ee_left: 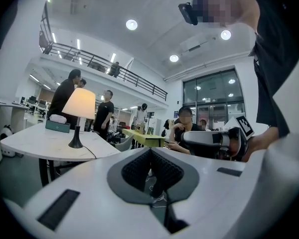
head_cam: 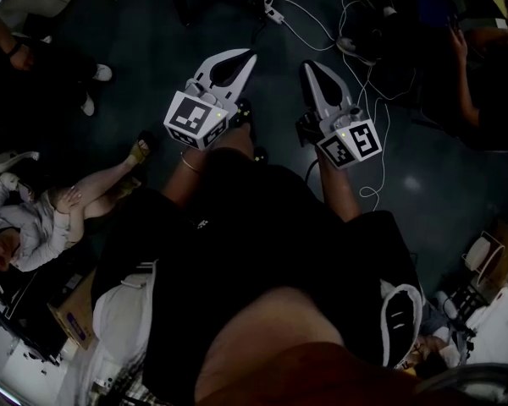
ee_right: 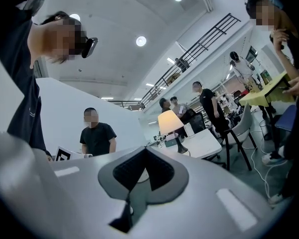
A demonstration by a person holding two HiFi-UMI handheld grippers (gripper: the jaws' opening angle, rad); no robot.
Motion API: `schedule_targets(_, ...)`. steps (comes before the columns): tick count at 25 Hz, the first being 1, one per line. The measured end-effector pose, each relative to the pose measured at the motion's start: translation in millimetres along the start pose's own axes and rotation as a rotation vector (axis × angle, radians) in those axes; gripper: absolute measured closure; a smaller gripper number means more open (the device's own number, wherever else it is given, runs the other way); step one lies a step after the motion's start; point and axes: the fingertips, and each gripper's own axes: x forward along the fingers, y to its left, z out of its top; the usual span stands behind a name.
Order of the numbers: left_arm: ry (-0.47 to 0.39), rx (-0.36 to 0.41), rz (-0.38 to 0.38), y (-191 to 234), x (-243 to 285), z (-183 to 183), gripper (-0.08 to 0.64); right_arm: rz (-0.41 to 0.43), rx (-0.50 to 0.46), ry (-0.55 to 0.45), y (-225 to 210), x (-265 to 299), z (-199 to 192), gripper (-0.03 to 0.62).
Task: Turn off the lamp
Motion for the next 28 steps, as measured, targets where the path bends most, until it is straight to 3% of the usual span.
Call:
schedule_targets(12, 0.02, -0.016, 0.02, 21, 4, -6, 0.552, -0.02, 0.025, 0.013, -14, 11, -8, 0.592)
schedule_targets(19, 0.054, -0.044, 0.02, 33, 9, -26, 0.552, -0.082, 0.048, 0.019, -28, 2, -19, 0.592)
schedule_targets(28, 0.036, -0.048, -0.05, 60, 57, -19, 0.552, -0.144, 0.02, 0.056, -70, 30, -15, 0.592)
